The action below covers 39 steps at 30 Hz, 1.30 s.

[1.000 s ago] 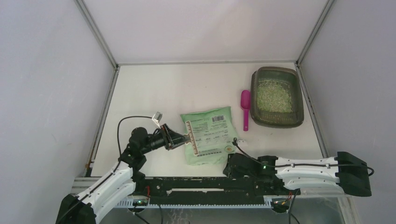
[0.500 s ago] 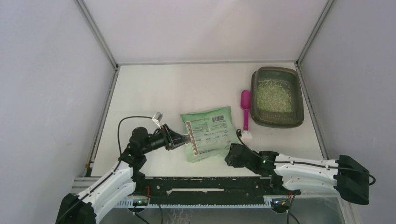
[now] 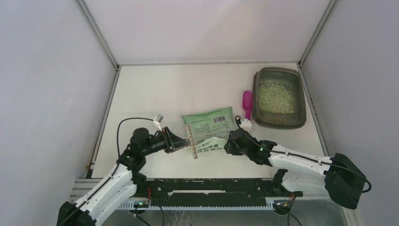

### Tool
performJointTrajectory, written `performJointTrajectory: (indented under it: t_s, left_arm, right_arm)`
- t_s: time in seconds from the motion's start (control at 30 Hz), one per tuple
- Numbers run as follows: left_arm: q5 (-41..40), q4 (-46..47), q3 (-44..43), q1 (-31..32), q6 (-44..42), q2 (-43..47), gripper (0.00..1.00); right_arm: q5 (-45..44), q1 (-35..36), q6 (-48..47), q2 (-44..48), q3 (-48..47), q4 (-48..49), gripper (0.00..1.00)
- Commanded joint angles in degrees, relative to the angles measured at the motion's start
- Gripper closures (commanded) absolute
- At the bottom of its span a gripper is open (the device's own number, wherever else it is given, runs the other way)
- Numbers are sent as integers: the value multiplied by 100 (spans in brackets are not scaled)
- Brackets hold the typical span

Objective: Fill the litter box with clean litter
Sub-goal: Adjust the cat litter bag at the center of the board.

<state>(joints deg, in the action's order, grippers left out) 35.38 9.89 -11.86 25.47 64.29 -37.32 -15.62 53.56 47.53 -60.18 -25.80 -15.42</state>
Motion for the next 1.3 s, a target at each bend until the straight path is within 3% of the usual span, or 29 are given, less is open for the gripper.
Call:
performJointTrajectory:
  t_s: [0.0, 0.13, 0.27, 0.57, 0.67, 1.27]
  left_arm:
    - [-267, -1310, -877, 33, -834, 360, 100]
    - [-768, -2308, -1412, 378, -1306, 408, 100]
    - [-1486, -2870, -1946, 1145, -1703, 62, 100]
    - [-4244, -4901, -3691, 2832, -2880, -1578, 100]
    - [-4758, -5286, -4152, 3133, -3179, -2192, 100]
    - [-5089, -4840, -5302, 3194, -3732, -4402, 100]
  right_arm:
    - [258, -256, -479, -281, -498, 461, 57]
    - [439, -483, -622, -551, -661, 552, 56]
    - [625, -718, -741, -825, -779, 627, 54]
    - [1638, -1387, -999, -1521, -1018, 849, 53]
    - [2019, -1533, -1068, -1719, -1120, 897, 53]
    - [3382, -1876, -1323, -2042, -1370, 1003, 51]
